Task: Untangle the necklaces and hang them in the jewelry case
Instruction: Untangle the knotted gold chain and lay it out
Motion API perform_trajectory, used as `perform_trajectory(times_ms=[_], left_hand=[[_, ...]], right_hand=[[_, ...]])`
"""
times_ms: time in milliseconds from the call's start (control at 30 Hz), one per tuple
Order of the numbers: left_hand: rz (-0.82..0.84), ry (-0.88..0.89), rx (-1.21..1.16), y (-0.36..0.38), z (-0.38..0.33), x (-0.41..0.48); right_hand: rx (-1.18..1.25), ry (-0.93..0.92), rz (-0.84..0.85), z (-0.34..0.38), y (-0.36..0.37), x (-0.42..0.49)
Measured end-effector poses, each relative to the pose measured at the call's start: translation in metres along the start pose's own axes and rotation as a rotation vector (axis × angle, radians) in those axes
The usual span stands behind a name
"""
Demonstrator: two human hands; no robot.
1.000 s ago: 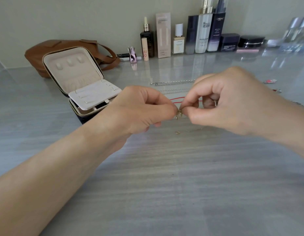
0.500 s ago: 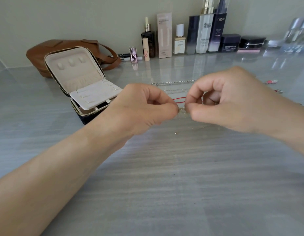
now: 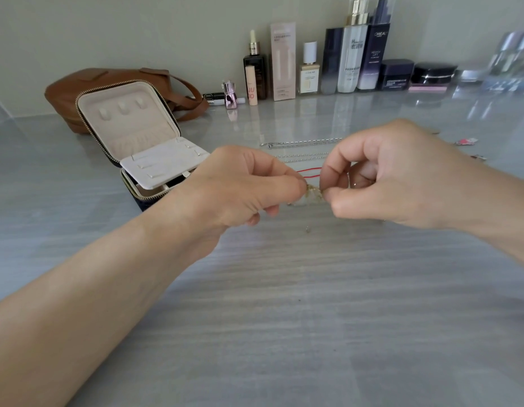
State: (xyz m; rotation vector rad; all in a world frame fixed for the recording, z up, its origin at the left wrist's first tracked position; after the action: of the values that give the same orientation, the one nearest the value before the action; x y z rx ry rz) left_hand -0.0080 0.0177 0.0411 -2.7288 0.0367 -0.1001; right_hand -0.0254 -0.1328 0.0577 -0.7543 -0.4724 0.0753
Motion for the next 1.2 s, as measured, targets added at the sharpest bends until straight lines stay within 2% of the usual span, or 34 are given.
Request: perform_trajectory(times_ms=[200, 567, 767, 1033, 1200], left_hand=[[-0.067, 0.028, -0.024, -0.0027, 0.0001, 0.0037], [0.161, -0.155, -0.238, 0.0047, 0.0065, 0.0012], [0.154, -0.083, -0.179, 0.0040, 0.0064, 0.0011], [0.054, 0.026, -0.014, 0.0045, 0.0018, -0.0012], [0.051, 0.031, -0.013, 0.0028, 0.0010, 0.0005]], right_hand=[[0.003, -0.002, 0.031, 0.0000, 0.0003, -0.0009], [0.001, 0.009, 0.033, -0.0037, -0.0007, 0.0004], [0.102, 0.021, -0.006, -0.0058, -0.0023, 0.0029], [0.081, -0.012, -0.021, -0.0051, 0.0008, 0.0027], [0.085, -0.006, -0.047, -0.0053, -0.0021, 0.0030]])
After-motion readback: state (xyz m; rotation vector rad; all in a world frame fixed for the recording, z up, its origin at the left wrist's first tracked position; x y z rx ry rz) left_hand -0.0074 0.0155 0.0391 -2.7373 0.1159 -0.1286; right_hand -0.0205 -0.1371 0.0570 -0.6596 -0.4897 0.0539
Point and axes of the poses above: each hand's wrist, its own x-axis towards the middle knuckle, its own y-axis out of the palm, z = x × y, the point moved 3 cm from there along x, towards the middle knuckle, and after that the axes turned 12 degrees about -z, right-handed, at the moved point
